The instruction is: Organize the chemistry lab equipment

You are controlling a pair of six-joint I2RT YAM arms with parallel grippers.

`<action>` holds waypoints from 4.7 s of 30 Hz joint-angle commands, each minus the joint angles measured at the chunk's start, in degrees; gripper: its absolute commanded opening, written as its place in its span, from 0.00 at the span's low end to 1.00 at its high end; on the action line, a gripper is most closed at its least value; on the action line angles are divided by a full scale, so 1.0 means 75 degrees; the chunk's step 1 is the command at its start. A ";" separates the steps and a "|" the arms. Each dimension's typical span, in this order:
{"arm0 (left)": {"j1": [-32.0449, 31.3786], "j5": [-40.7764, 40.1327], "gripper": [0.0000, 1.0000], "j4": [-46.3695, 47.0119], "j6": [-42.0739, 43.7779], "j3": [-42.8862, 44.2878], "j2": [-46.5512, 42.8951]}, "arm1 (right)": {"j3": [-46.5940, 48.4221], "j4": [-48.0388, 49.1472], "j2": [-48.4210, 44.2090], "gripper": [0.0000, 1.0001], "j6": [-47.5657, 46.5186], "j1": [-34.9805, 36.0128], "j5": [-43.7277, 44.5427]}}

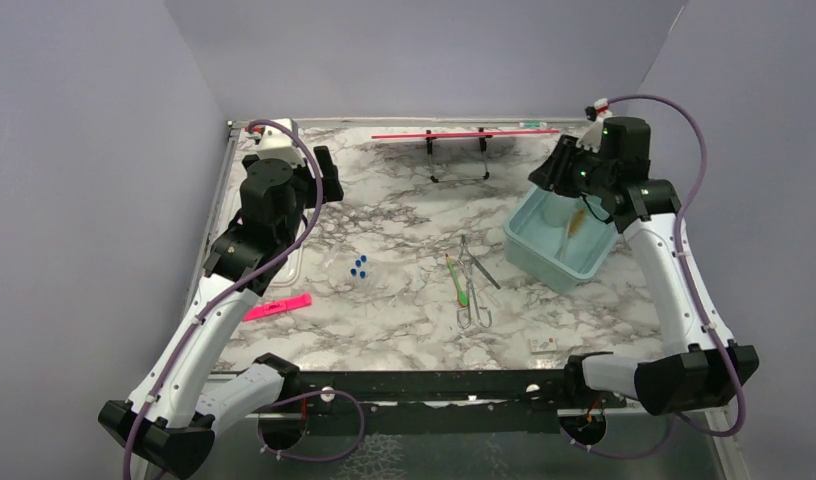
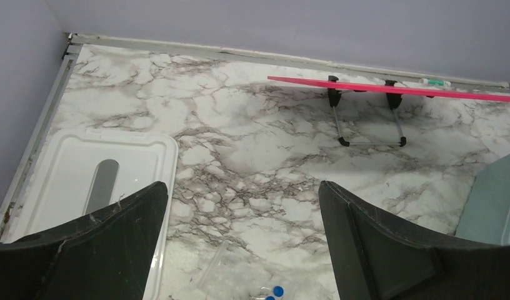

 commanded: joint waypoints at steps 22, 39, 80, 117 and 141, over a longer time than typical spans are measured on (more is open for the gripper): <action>-0.0048 -0.0148 0.94 0.0208 -0.0036 -0.0162 -0.0053 | -0.1667 0.0775 0.3673 0.43 0.1401 0.4626 0.2285; -0.0048 -0.0034 0.94 0.0198 -0.0139 -0.0014 0.0038 | -0.1881 0.1188 0.4758 0.09 0.1363 0.4951 0.2975; -0.0054 -0.0046 0.94 0.0255 -0.0103 -0.0057 0.0051 | -0.2470 0.0587 -0.0590 0.01 0.1957 0.1353 0.6918; -0.0048 -0.0241 0.94 0.0284 0.0041 -0.0325 0.0026 | -0.2957 0.1471 -0.1075 0.35 0.1141 0.0658 0.3857; -0.0048 -0.0118 0.94 0.0328 -0.0021 -0.0399 -0.0033 | -0.3815 0.2222 -0.0459 0.49 -0.1025 0.4071 0.1873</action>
